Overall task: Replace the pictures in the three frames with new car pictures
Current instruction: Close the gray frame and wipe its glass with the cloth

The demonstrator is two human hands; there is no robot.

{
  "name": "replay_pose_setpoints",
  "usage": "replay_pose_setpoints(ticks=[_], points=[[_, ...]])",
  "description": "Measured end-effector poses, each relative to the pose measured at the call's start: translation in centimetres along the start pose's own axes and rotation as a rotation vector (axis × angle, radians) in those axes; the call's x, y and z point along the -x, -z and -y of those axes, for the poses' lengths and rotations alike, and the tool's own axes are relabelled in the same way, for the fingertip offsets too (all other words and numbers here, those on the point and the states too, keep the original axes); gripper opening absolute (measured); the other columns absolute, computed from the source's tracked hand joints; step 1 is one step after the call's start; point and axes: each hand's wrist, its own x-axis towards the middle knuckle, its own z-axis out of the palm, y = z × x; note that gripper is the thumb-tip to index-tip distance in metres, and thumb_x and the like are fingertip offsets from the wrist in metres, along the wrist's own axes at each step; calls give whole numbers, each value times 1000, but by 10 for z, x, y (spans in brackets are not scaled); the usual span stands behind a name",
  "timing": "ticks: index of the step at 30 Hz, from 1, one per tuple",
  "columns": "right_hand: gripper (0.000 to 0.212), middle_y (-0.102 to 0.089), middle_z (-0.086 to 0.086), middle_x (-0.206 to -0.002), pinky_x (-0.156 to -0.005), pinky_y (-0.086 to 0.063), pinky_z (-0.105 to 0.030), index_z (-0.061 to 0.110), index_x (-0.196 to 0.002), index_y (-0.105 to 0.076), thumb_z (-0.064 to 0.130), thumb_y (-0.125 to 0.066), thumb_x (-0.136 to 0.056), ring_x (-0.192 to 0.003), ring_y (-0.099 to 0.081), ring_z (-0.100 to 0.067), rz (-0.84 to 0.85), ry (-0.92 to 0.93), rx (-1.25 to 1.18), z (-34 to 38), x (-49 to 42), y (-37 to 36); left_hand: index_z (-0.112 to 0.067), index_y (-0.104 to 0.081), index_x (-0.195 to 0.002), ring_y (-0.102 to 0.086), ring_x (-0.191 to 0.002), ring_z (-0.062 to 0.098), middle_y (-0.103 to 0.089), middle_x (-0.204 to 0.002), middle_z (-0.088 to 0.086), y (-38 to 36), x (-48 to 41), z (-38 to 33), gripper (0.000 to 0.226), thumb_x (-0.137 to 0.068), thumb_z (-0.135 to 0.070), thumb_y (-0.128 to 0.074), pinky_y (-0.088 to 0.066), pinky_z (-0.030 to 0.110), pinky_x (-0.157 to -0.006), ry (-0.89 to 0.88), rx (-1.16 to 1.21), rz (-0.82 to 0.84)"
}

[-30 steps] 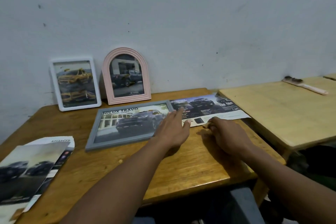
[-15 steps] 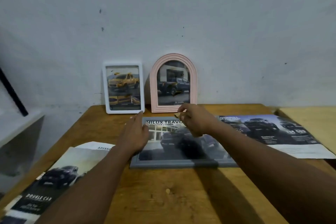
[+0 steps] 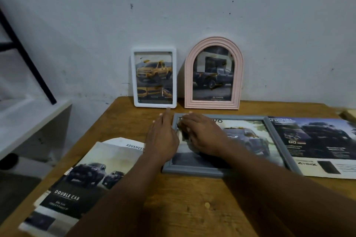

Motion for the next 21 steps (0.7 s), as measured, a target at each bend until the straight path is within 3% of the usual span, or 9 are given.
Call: replay_pose_setpoints(ticks=[2,5,8,13,19,21], points=[[37,-58,-7,-139,-114,-24,-28,12,-130,-61,16,-52,-94,-134,-44,-24,45,35,1,-3,0,2,-26,-9,-163,-36,-147,29,-34,-163,7,-1,-1,0,75,-102,-19,-51,-38,49,-115,-38,-20,34],[34,-60,-11,-134,-111,-35,-39,8,-126,-61,15,-47,-96,-130,-48,-29,140,47,9,-7,-3,4,-30,-4,-162,-50,-135,29,-49,-153,7,-2,-4,0,79,-101,-18,-52,-47,50,-105,-74,-55,77],[42,-48,-6,-150,-112,-36,-42,14,-141,-52,20,-44,-100,-141,-39,-24,199,-3,33,-11,-4,6,-34,1,-161,-45,-140,32,-50,-153,7,-2,-4,0,76,-103,-23,-46,-45,53,-107,-105,-108,134],[48,-44,-2,-153,-111,-38,-45,24,-145,-47,26,-48,-97,-141,-39,-23,245,-111,74,-16,0,12,-27,3,-162,-41,-143,35,-46,-156,5,-4,-6,-1,74,-102,-25,-42,-41,55,-110,-77,-136,186],[29,-62,-8,-121,-91,-49,-46,25,-116,-63,35,-50,-92,-110,-57,-28,232,-224,168,-22,5,25,-30,4,-160,-37,-145,39,-40,-160,8,-11,-10,3,71,-100,-32,-34,-39,56,-112,-71,-201,202],[29,-63,-4,-122,-96,-47,-47,25,-115,-63,34,-44,-95,-116,-53,-26,215,-148,113,-22,3,22,-28,2,-161,-31,-148,38,-34,-163,7,-11,-10,0,70,-103,-29,-36,-37,56,-113,-111,-245,198]])
